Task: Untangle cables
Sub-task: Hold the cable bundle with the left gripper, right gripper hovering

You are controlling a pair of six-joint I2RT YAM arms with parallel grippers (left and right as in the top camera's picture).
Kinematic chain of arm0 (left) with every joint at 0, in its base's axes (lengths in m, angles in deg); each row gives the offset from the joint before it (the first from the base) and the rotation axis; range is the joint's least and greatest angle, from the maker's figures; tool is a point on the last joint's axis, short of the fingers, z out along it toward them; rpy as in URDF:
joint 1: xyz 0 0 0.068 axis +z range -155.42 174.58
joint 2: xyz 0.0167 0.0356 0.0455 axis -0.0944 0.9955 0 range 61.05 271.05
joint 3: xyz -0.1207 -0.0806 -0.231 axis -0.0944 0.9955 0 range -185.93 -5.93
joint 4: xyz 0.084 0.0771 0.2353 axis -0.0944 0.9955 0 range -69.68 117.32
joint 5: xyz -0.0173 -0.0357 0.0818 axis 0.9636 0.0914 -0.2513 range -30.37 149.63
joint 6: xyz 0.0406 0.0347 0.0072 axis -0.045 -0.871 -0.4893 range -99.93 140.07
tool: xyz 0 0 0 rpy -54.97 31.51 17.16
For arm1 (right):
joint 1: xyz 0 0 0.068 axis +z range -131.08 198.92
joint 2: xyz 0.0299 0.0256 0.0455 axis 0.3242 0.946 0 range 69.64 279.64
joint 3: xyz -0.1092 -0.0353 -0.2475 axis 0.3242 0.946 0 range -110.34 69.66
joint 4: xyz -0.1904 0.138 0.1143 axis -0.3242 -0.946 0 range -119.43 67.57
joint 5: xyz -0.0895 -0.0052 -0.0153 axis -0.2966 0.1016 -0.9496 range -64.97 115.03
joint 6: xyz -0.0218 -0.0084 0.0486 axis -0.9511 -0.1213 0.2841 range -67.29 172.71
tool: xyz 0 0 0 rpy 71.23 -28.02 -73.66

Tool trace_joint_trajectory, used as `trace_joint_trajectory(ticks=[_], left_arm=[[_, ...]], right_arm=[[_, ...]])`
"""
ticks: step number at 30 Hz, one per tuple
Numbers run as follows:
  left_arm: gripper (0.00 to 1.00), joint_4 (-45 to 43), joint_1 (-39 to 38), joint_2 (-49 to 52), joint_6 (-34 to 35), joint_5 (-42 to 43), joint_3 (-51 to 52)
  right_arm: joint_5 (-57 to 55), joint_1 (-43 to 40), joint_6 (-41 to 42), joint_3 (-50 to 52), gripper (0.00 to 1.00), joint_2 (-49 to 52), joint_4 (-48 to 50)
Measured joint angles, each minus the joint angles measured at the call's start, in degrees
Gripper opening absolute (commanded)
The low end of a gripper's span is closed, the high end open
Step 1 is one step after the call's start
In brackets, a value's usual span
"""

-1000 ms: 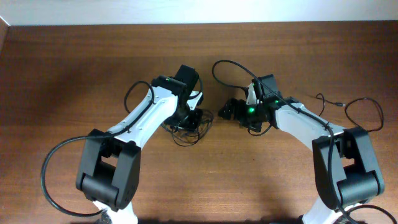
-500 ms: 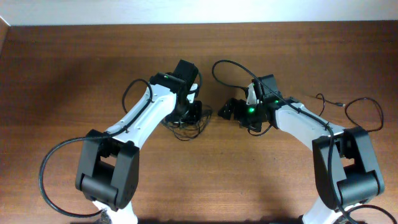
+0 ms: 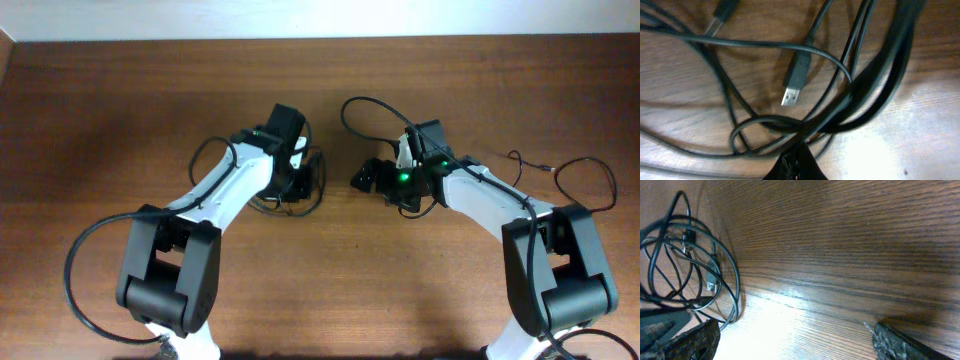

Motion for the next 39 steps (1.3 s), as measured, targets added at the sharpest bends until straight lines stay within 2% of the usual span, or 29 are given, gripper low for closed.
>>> trace_joint_trajectory(ticks=[2,5,7,8,9,10,12,13,14,18,22,28,29,30,33,36,39], left_arm=[[0.00,-3.2,-0.1,0.0,-0.2,-0.2,3.4],[0.00,-0.8,-0.1,-0.1,-1.0,-0.5,4.0],[0.09,1.0,0.2,-2.6,-2.1,-0.8,3.1],[0.23,0.7,0.3,-5.4,-2.4,-0.9,2.5],[0.31,0.2,0.5,-9.2,-2.8,-0.9,1.7],[0.33,-1.0,0.5,-11.4,-2.9,-0.9,1.2],[0.22,-3.1,0.5,-12.1,-3.1,-0.9,0.7],[0.03,-3.8,0.5,-11.8,-3.1,-1.0,0.7],[0.00,-4.4,0.5,-11.3,-3.2,-1.2,0.8],[0.00,-6.4,0.5,-4.6,-3.1,-2.6,1.2],[0.05,-2.4,0.5,-0.2,-3.1,-1.2,1.7],[0.05,-2.5,0.5,-0.2,-3.1,-2.2,4.4],[0.05,-3.9,0.5,-0.2,-3.1,-2.2,5.4],[0.01,-5.5,0.5,-0.2,-3.1,-2.2,6.6],[0.00,-9.3,0.5,-0.8,-3.3,-1.9,9.2],[0.00,-5.4,0.5,-1.1,-3.3,-1.7,8.2],[0.09,-5.8,0.5,-4.5,-3.3,-2.2,5.7]], right_arm=[[0.0,0.0,0.0,0.0,0.98,0.0,0.0],[0.0,0.0,0.0,0.0,0.98,0.0,0.0],[0.0,0.0,0.0,0.0,0.98,0.0,0.0],[0.0,0.0,0.0,0.0,0.98,0.0,0.0],[0.0,0.0,0.0,0.0,0.98,0.0,0.0],[0.0,0.0,0.0,0.0,0.98,0.0,0.0],[0.0,0.0,0.0,0.0,0.98,0.0,0.0],[0.0,0.0,0.0,0.0,0.98,0.0,0.0],[0.0,0.0,0.0,0.0,0.98,0.0,0.0],[0.0,0.0,0.0,0.0,0.98,0.0,0.0],[0.0,0.0,0.0,0.0,0.98,0.0,0.0],[0.0,0.0,0.0,0.0,0.98,0.0,0.0],[0.0,0.0,0.0,0.0,0.98,0.0,0.0],[0.0,0.0,0.0,0.0,0.98,0.0,0.0],[0.0,0.0,0.0,0.0,0.98,0.0,0.0],[0.0,0.0,0.0,0.0,0.98,0.0,0.0],[0.0,0.0,0.0,0.0,0.98,0.0,0.0]])
